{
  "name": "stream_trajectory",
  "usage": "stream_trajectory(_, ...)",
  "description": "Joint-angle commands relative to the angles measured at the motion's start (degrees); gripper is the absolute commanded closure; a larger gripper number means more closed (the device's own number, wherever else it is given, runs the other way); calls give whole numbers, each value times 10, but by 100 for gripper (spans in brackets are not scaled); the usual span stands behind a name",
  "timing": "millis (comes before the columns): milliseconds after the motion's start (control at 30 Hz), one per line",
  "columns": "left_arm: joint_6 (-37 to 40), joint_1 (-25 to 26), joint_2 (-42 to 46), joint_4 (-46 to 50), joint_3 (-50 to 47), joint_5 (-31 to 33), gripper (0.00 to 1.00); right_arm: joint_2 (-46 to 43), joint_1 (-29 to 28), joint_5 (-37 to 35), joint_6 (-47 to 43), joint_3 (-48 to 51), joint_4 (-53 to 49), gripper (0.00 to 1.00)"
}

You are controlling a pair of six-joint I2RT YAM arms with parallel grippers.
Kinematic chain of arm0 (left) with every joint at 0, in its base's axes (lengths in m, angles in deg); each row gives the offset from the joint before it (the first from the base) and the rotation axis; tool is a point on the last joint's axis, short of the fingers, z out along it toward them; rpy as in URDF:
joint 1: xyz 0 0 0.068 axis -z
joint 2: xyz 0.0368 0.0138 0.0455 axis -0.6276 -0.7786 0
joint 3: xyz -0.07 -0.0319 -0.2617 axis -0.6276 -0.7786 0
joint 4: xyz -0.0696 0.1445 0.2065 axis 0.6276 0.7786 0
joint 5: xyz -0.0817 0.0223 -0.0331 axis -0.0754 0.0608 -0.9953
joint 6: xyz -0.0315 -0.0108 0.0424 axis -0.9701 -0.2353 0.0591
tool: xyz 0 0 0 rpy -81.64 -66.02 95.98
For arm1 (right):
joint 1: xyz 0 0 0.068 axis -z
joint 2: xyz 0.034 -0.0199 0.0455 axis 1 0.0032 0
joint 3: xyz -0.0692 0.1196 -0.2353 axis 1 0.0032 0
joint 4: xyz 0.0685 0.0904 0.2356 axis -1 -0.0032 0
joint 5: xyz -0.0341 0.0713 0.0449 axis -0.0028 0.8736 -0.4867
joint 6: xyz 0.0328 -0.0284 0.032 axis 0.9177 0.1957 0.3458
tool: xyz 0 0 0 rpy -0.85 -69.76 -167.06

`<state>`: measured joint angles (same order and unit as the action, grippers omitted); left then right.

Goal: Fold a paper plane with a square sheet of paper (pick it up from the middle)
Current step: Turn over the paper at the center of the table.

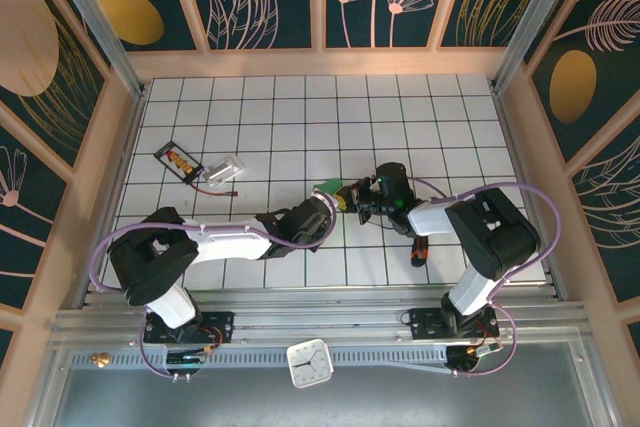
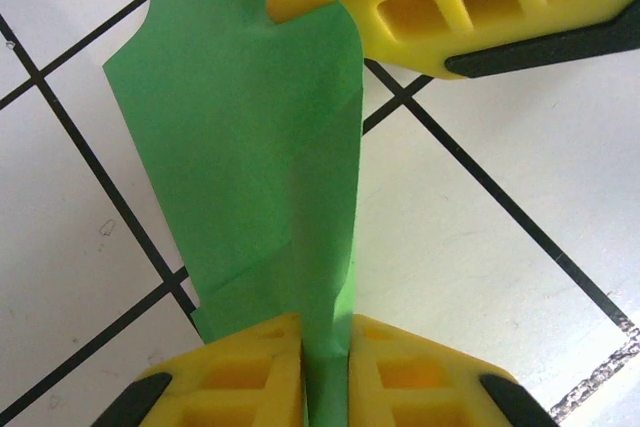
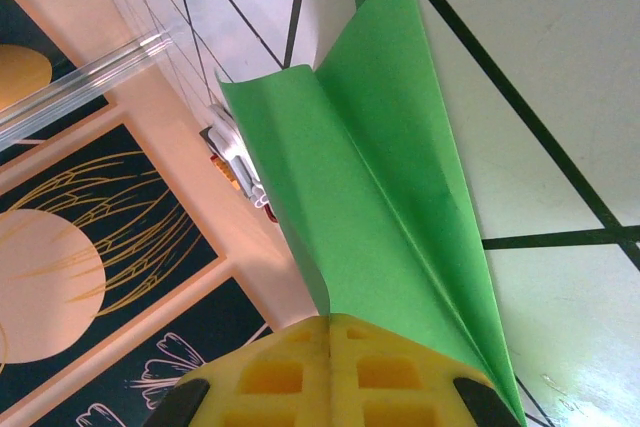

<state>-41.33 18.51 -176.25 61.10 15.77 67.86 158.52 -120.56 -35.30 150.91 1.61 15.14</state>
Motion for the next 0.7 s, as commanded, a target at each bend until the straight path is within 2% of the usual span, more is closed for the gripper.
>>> stream_trajectory(0, -11, 3, 5, -15, 10, -2, 84, 3, -3, -4, -5, -7, -4, 100)
stream_trajectory(233, -22, 3, 3, -18, 8, -6, 90, 15, -3, 4, -12, -8, 4, 97)
stream_trajectory(567, -65, 3, -6, -27, 5, -41, 99, 6, 12, 10, -56, -9, -25, 76)
stream_trajectory(667, -82, 3, -7, -34, 4, -57, 100, -10, 23, 5, -95, -16, -59, 70)
